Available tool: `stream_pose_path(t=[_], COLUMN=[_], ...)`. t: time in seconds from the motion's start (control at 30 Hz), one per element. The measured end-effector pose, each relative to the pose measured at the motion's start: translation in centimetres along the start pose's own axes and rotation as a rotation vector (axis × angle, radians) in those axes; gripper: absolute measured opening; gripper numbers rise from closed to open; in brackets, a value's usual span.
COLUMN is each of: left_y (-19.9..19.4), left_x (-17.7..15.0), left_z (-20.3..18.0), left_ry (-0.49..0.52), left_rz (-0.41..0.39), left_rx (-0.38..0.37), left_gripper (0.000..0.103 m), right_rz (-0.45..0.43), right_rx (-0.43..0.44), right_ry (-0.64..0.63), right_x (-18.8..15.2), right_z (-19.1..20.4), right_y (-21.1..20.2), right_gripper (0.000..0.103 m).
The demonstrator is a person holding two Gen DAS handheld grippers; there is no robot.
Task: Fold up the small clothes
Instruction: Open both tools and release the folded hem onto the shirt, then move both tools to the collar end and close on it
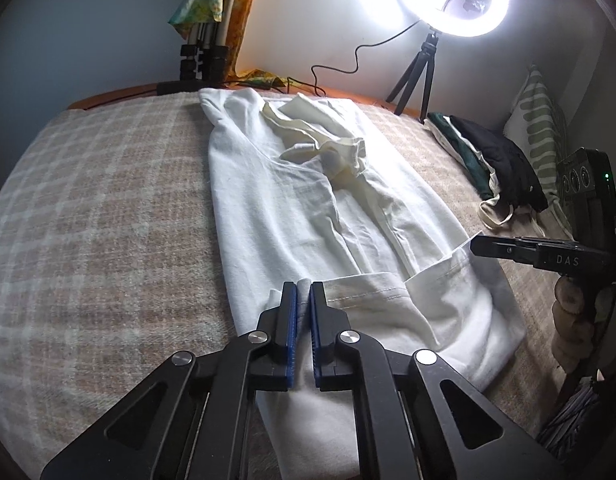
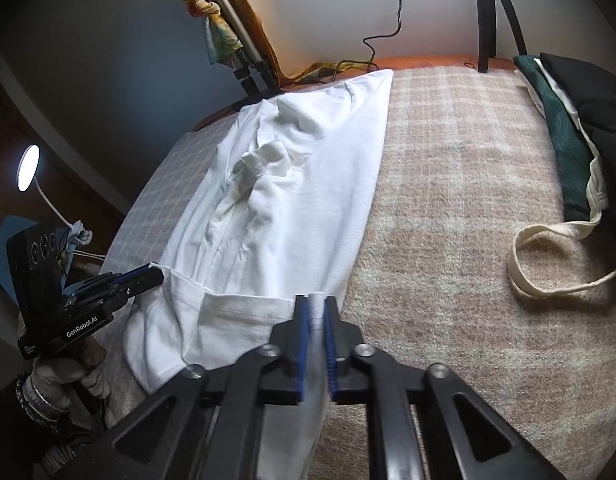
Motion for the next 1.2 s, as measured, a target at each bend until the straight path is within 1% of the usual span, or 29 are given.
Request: stream_pose_path(t=[0.1, 0.2, 0.27, 0.3, 0.4, 0.43, 0.47, 0.57, 0.6, 0.63, 0.67, 0.7, 0.73, 0.8, 0.83, 0.87, 0.93, 1.0, 1.07, 1.13, 1.2], left_y=[-0.9, -0.8, -0.3, -0.2, -0.3, -0.5, -0.9, -1.9, -2.1, -2.3, -2.5, -2.7, -3.0, -3.1, -3.1, -3.0, -3.2, -3.4, -3.7, -4.1, -4.5], left_x=[0.4, 0.5, 0.3, 0.3, 0.5, 0.7, 0.9, 1.5, 1.6, 1.8, 1.9, 2.1, 2.4, 2.8, 2.9, 3.2, 4.1, 4.9, 5.9, 6.4, 6.8], left_z=[0.4, 1.0, 1.5, 1.7, 2.1, 2.1, 2.2, 2.2, 2.3, 2.3, 2.4, 2.6, 2.8, 3.2, 3.3, 3.5, 3.8, 4.1, 4.8, 5.4, 6.0], left_ry=[-0.006, 0.002, -0.007, -0.007, -0.013, -0.01, -0.008, -0.012, -0.015, -0.021, -0.029, -0.043, -0.061, -0.087, -0.097, -0.112, -0.134, -0.147, -0.173, -0.2, -0.204], left_rz=[-0.031, -0.045, -0.036, -0.04, -0.046, -0.053, -0.065, -0.081, -0.081, -0.081, -0.083, -0.088, -0.101, -0.11, -0.102, -0.09, -0.093, -0.093, -0.091, -0.093, -0.098], left_rx=[0.015, 0.056, 0.057, 0.073, 0.109, 0.118, 0.121, 0.115, 0.109, 0.099, 0.094, 0.09, 0.083, 0.065, 0.058, 0.054, 0.04, 0.021, -0.002, -0.015, -0.012], left_gripper=[0.004, 0.004, 0.004, 0.004, 0.006, 0.006, 0.007, 0.01, 0.011, 0.016, 0.023, 0.044, 0.058, 0.058, 0.058, 0.058, 0.058, 0.058, 0.058, 0.058, 0.058], right_rz=[-0.016, -0.038, -0.027, -0.02, 0.003, 0.003, -0.004, -0.031, -0.044, -0.058, -0.081, -0.097, -0.11, -0.135, -0.144, -0.155, -0.189, -0.214, -0.222, -0.218, -0.205], right_rx=[-0.038, -0.079, -0.093, -0.1, -0.162, -0.186, -0.195, -0.178, -0.169, -0.163, -0.164, -0.17, -0.181, -0.19, -0.186, -0.182, -0.164, -0.162, -0.173, -0.155, -0.133], right_ry=[-0.043, -0.077, -0.07, -0.067, -0.069, -0.073, -0.07, -0.037, -0.03, -0.026, -0.024, -0.025, -0.025, -0.02, -0.016, -0.014, -0.018, -0.034, -0.045, -0.037, -0.03], right_x=[0.4, 0.9, 0.8, 0.8, 0.5, 0.5, 0.6, 0.8, 1.0, 1.1, 1.2, 1.4, 1.4, 1.6, 1.8, 2.0, 2.7, 3.6, 4.2, 4.7, 4.9], right_z=[0.4, 0.4, 0.1, -0.1, -0.9, -1.2, -1.6, -2.2, -2.3, -2.4, -2.5, -2.5, -2.5, -2.8, -2.8, -2.8, -2.7, -2.5, -2.4, -2.3, -2.1], right_y=[-0.7, -1.2, -0.8, -0.5, 0.1, 0.0, -0.2, -1.1, -1.6, -1.9, -2.5, -2.8, -3.0, -3.4, -3.5, -3.7, -4.2, -4.6, -4.8, -4.9, -4.8], right_gripper=[0.002, 0.001, 0.0, 0.0, 0.002, 0.005, 0.006, 0.007, 0.012, 0.023, 0.027, 0.034, 0.039, 0.043, 0.049, 0.054, 0.071, 0.081, 0.082, 0.082, 0.08])
Point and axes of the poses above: each gripper's, at about its wrist camera, not at the fingertips, and y roughly the way its jaws point, z to its left, x to its top, the point moved 8 cm from there along y, roughly the way its jaws point, and after that the axes turned 9 degrees about -y, right-handed, at the moved point
